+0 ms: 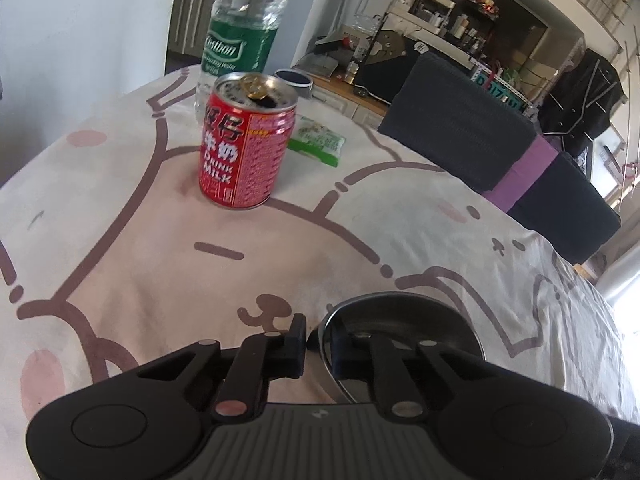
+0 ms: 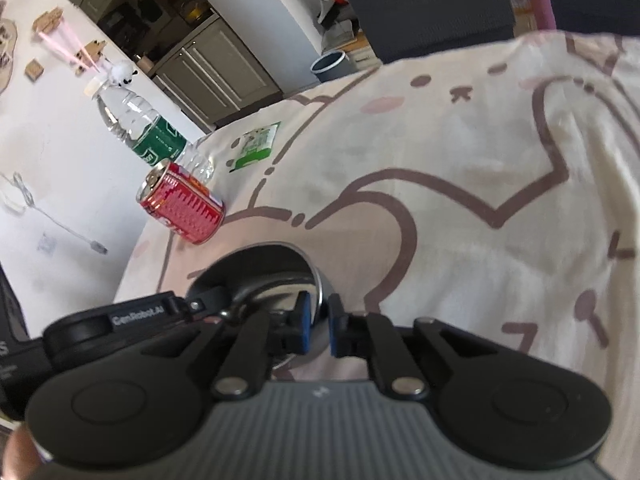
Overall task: Organize plates and bowls
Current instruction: 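Lift the steel cup with both tools and carry it over the tray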
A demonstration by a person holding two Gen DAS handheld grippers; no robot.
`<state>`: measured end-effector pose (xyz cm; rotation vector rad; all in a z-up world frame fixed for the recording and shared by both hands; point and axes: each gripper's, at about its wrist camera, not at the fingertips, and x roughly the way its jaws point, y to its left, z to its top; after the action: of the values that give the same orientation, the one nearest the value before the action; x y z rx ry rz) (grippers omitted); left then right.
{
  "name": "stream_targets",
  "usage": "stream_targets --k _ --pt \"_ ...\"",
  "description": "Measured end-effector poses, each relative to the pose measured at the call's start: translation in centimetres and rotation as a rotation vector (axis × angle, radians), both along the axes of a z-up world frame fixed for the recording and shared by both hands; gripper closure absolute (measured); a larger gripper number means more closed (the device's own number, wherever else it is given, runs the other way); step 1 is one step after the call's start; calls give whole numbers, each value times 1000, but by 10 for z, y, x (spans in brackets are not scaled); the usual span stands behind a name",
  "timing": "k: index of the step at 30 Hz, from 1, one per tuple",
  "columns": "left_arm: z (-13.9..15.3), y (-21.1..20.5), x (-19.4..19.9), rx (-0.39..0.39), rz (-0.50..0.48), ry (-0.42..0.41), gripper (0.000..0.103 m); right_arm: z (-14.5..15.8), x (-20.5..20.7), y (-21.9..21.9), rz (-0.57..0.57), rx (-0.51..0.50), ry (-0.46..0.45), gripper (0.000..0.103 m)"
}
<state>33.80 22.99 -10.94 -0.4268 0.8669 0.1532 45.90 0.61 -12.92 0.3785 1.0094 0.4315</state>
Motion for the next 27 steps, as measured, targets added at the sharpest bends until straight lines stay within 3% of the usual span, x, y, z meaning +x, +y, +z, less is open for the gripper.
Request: stream_targets --k 15,27 --pt "59 -53 -53 2 -124 -90 93 62 -53 -43 28 -35 -133 98" --pt "87 -145 -103 11 -310 -146 92 94 -127 -138 -65 -19 -173 98"
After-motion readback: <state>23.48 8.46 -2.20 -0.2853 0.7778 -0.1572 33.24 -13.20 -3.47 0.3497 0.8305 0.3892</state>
